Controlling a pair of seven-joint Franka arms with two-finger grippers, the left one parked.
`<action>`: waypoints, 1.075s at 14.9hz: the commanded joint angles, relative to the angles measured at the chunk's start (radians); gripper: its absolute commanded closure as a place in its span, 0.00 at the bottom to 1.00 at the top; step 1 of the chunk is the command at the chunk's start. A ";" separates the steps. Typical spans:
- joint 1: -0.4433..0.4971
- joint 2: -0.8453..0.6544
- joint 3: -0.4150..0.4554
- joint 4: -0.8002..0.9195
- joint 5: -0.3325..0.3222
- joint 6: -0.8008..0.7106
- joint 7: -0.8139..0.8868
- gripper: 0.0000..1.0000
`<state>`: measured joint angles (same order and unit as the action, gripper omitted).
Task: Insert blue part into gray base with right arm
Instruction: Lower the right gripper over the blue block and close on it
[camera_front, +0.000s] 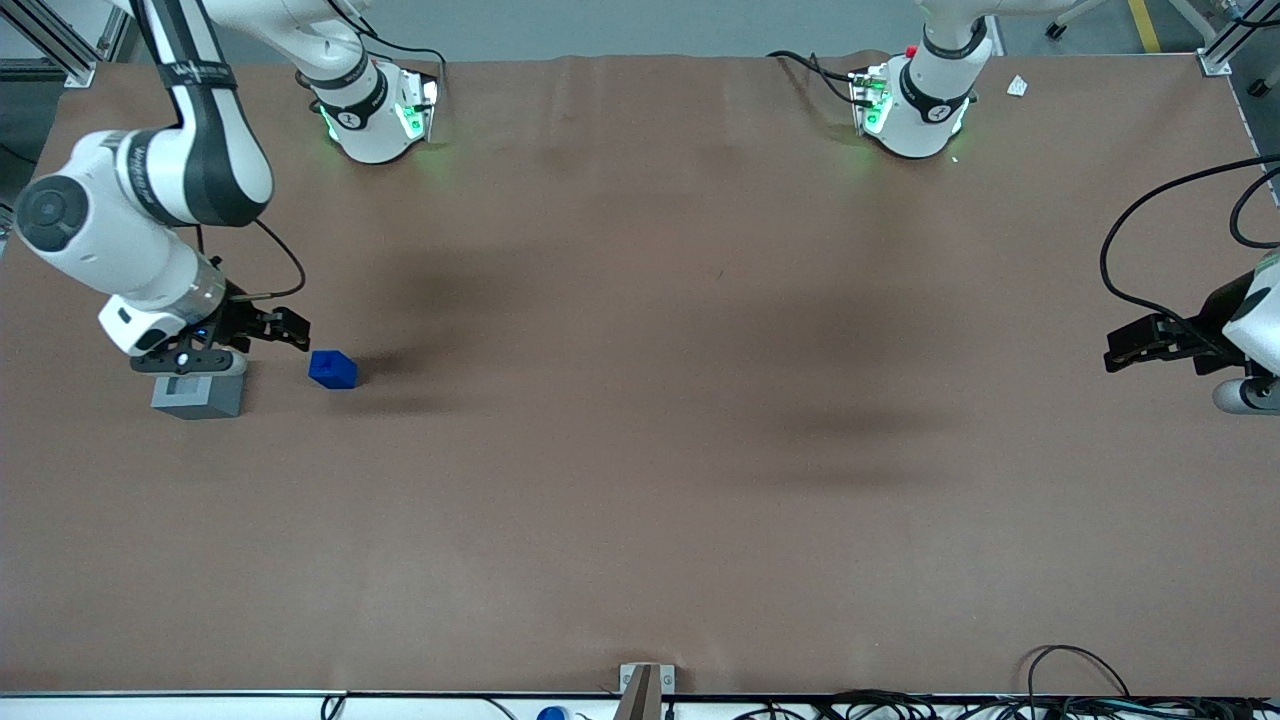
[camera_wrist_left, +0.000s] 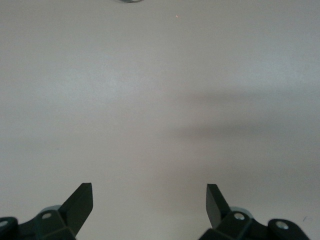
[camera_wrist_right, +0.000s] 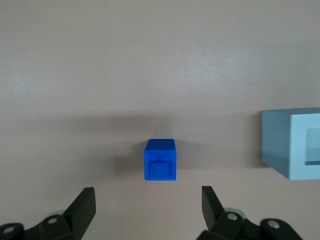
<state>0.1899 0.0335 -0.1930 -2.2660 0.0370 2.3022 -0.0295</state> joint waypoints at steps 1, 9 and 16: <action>-0.009 0.025 0.009 -0.056 0.012 0.077 -0.020 0.10; -0.007 0.213 0.009 -0.079 0.012 0.292 -0.072 0.23; -0.012 0.223 0.010 -0.072 0.015 0.287 -0.055 0.90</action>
<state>0.1902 0.2742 -0.1897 -2.3369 0.0371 2.5977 -0.0799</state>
